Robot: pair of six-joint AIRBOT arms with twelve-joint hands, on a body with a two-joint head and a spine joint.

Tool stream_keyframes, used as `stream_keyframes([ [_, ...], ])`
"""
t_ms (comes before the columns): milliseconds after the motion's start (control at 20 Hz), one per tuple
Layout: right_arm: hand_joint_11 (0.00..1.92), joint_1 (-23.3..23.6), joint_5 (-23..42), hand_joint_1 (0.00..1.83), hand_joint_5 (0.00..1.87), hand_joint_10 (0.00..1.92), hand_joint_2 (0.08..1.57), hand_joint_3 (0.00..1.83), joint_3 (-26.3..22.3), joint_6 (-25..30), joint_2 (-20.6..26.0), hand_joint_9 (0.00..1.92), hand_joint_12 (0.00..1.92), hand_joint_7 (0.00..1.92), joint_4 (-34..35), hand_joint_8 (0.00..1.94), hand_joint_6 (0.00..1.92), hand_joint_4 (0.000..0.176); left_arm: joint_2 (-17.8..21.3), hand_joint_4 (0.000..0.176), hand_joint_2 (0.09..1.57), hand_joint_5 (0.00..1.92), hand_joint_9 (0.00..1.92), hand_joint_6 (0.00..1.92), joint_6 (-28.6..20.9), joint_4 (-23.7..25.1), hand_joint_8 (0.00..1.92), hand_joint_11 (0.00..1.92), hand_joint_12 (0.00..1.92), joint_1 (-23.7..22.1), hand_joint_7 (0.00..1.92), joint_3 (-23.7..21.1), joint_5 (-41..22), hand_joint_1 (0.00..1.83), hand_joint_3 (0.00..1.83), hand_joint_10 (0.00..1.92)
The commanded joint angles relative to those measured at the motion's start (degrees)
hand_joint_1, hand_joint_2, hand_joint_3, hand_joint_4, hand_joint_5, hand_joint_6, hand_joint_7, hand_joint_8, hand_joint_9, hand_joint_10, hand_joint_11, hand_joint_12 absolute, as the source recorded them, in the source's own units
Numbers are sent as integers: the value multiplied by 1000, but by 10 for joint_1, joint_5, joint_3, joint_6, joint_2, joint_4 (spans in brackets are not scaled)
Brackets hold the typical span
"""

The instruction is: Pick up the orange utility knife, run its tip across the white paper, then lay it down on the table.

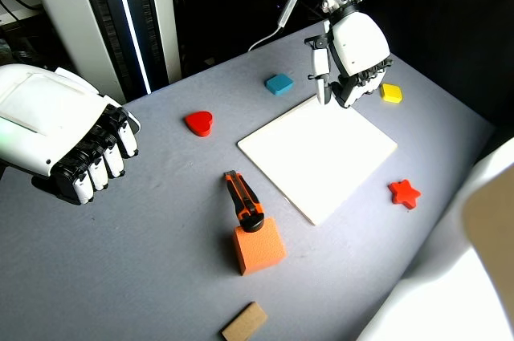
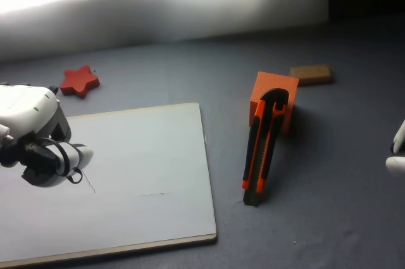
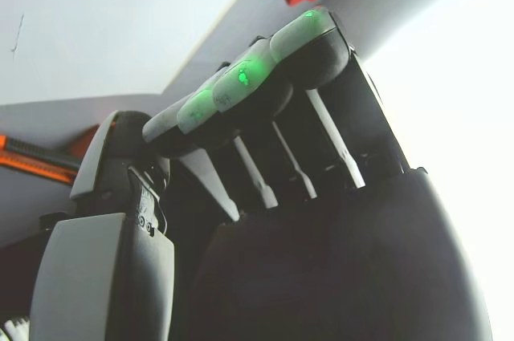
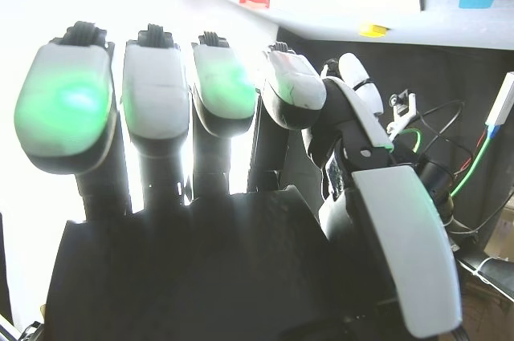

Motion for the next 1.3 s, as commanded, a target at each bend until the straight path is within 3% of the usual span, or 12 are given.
stream_keyframes([
  [0, 0, 3, 59, 160, 36, 484, 1117, 193, -2, 0, 3, 43, 1200, 108, 5, 110, 222, 0, 3, 34, 1182, 0, 27, 44, -1, 38, 78, 0, 1124, -8, 32, 5, -36, 225, 243, 441],
  [50, 0, 2, 59, 182, 125, 310, 1201, 8, -2, 0, 3, 127, 1195, 198, 5, 4, 80, 0, 3, 32, 1268, 4, 34, 1, -1, 38, 5, 0, 1074, -9, 33, 5, -39, 256, 48, 376],
  [150, 0, 0, 60, 156, 33, 191, 1212, 2, -2, 0, 3, 99, 981, 109, 5, 0, 6, 0, 3, 28, 1287, 0, 40, 0, -1, 38, 9, 0, 945, -7, 83, 4, -46, 198, 17, 326],
  [400, 0, -1, 75, 255, 39, 129, 1178, 0, -2, 0, -3, 138, 887, 157, 5, 2, 3, 0, 3, 48, 1280, 0, 56, 0, -1, 44, 3, 0, 873, -9, 76, 4, -51, 195, 1, 223],
  [500, 0, 3, 94, 544, 1, 69, 1145, 0, 1, 6, -14, 58, 545, 44, -3, 0, 0, 0, 3, 37, 1282, 24, 111, 4, 4, 49, 4, 0, 911, -14, 111, -1, -67, 200, 1, 215],
  [600, 0, 8, 111, 983, 0, 6, 1113, 0, 13, 17, -28, 2, 68, 1, -59, 0, 0, 0, 3, 50, 1280, 41, 123, 4, 8, 55, 3, 0, 984, -14, 143, -9, -92, 230, 0, 169],
  [650, 0, 7, 121, 1042, 0, 0, 1121, 0, 20, 28, -34, 0, 13, 0, -89, 0, 0, 0, 3, 47, 1288, 37, 100, 1, 8, 53, 0, 0, 989, -13, 125, -11, -93, 218, 3, 150],
  [750, 0, 6, 142, 1084, 0, 0, 1123, 0, 39, 51, -50, 0, 0, 0, -153, 0, 0, 0, 3, 44, 1297, 9, 95, 1, 4, 44, 2, 0, 818, -5, 100, -10, -74, 179, 3, 127],
  [900, 0, 18, 161, 1131, 0, 0, 1143, 1, 74, 92, -78, 0, 0, 0, -258, 0, 0, 0, 3, 44, 1294, 27, 104, 6, 4, 53, 0, 0, 922, 3, 96, -9, -63, 186, 1, 114],
  [1050, 0, 58, 127, 1168, 0, 0, 1161, 10, 107, 129, -112, 0, 0, 0, -341, 0, 0, 0, 3, 38, 1294, 46, 143, 8, 1, 54, 11, 0, 993, 4, 143, -6, -62, 183, 1, 119],
  [1150, 0, 101, 69, 1107, 0, 0, 1148, 3, 129, 178, -143, 0, 0, 0, -410, 0, 0, 0, 2, 36, 1299, 49, 146, 12, -3, 56, 10, 0, 925, 12, 140, -7, -61, 177, 1, 117],
  [1250, 0, 133, 46, 1133, 0, 0, 1137, 0, 149, 257, -168, 0, 0, 0, -506, 0, 0, 0, 2, 35, 1297, 72, 154, 19, -55, 82, 18, 0, 915, 32, 167, -4, -55, 188, 0, 117],
])
